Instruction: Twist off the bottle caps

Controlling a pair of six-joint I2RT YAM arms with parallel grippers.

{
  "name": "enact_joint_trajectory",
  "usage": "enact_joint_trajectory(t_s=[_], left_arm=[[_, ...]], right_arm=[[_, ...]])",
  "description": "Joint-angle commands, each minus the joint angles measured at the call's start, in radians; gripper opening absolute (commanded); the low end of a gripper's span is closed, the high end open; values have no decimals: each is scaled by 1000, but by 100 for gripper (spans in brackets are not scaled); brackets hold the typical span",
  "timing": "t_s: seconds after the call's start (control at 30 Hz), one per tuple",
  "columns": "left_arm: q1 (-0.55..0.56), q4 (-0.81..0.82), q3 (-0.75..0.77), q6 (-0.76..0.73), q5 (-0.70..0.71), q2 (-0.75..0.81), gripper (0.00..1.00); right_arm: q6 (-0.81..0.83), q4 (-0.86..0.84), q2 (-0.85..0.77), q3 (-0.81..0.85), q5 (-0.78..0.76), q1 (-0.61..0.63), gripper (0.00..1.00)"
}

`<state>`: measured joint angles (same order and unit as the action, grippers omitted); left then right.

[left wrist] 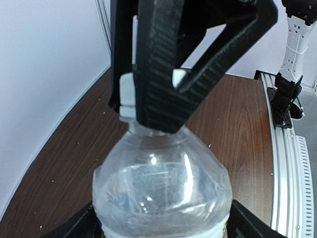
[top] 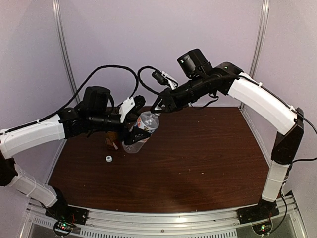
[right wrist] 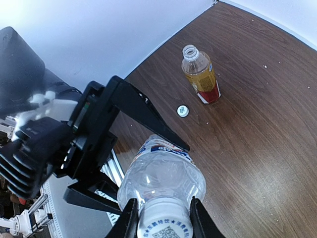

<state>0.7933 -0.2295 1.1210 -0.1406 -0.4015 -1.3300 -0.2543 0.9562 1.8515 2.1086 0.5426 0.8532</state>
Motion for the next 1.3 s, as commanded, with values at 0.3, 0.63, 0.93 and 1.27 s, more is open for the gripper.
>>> enact_joint_trajectory(t_s=[0.3, 0.63, 0.93, 1.27], left_arm=[[6, 12, 2, -14, 7, -12, 57], [6, 220, -99, 111, -105, 27, 42], [6, 543, -176, 390, -207, -12, 35], [7, 611, -158, 476, -247, -41, 35]], right_arm=[[-3, -56, -37, -37, 19, -4, 3], [-26, -214, -127, -180, 17, -33, 54], [-57, -459, -235, -341, -10, -32, 76], [-67, -505, -217, -352, 42, -33, 67]])
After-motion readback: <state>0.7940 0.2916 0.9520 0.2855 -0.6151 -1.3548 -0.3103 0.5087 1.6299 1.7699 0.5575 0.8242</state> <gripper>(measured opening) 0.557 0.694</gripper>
